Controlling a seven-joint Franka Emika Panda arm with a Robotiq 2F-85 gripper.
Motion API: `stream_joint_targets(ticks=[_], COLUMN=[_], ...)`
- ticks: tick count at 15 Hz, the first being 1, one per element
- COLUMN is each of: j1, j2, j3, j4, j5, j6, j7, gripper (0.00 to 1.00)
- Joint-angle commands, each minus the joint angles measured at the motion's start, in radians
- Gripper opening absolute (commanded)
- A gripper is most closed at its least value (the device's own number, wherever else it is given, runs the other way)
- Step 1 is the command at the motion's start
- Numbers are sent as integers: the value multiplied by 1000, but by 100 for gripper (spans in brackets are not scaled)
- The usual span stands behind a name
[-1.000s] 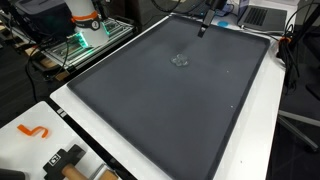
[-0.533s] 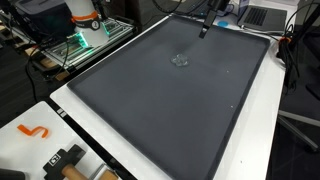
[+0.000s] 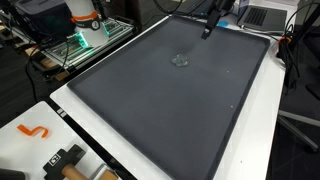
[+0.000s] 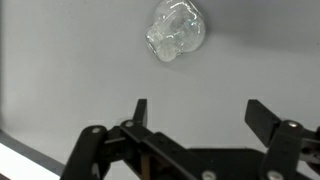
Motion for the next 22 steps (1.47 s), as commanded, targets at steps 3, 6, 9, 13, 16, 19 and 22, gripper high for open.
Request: stream_joint_targets(ticks=[3,6,9,13,16,19,22], j1=[-99,-173,-255,-358,-434,-502,-560], j2=[18,15,21,20,14,2,-13], j3=[-4,-6,-8,-8,-8,-11,-8], j4=[64,76,89,76,42,-9,-71], j5=[174,279,398,570,705,832,950], j6=[-23,-12,-9,-2,15,49,97], j7=[-66,-124,-178,-247,-305,-371,-464], gripper=[100,100,100,100,100,100,100])
